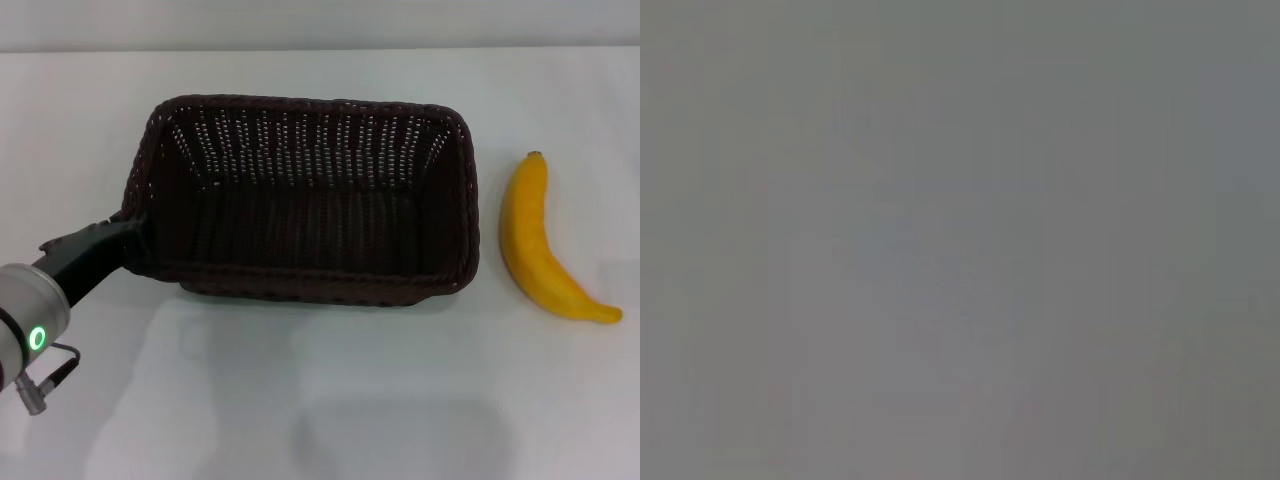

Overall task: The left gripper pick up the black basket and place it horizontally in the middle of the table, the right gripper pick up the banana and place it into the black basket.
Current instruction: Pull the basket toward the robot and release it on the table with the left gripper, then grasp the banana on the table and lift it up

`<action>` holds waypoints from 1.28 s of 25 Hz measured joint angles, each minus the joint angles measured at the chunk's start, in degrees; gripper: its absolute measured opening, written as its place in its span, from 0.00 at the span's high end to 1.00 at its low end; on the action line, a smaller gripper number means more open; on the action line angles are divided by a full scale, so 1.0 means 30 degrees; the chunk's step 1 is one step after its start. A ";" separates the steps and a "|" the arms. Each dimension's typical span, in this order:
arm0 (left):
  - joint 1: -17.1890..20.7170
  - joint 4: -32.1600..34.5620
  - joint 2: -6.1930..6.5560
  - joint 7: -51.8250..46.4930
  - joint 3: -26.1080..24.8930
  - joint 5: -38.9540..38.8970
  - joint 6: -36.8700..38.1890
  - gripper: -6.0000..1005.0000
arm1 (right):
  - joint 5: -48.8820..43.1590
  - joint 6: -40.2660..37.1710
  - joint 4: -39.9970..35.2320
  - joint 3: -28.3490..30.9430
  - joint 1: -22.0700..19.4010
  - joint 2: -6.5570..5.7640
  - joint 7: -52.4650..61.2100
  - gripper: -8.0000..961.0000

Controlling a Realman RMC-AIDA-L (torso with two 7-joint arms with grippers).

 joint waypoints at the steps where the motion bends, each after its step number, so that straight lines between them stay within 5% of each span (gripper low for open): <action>1: 0.0007 0.0055 0.0006 0.0046 0.0000 0.0021 -0.0028 0.80 | 0.0001 -0.0007 -0.0001 0.0000 -0.0006 -0.0001 0.0000 0.12; 6: 0.0036 0.0258 0.0050 0.0597 -0.0077 -0.0077 -0.0053 0.80 | 0.0001 -0.0018 -0.0004 -0.0001 -0.0073 -0.0001 -0.0001 0.12; 17: -0.0113 0.0294 0.0065 0.0720 -0.0676 -0.1017 -0.0239 0.60 | 0.0016 -0.0148 -0.0005 -0.0001 -0.0115 0.0024 0.0000 0.12; 23: -0.0033 0.1094 0.0116 0.1065 -0.1452 -0.0935 -0.1224 0.39 | 0.0033 -0.0173 -0.0003 -0.0001 -0.0064 0.0031 0.0000 0.12; 32: -0.0448 0.1603 0.0149 0.8049 -0.5042 -0.5125 -0.1647 0.14 | 0.0033 -0.0169 -0.0002 -0.0003 0.0004 0.0031 0.0151 0.13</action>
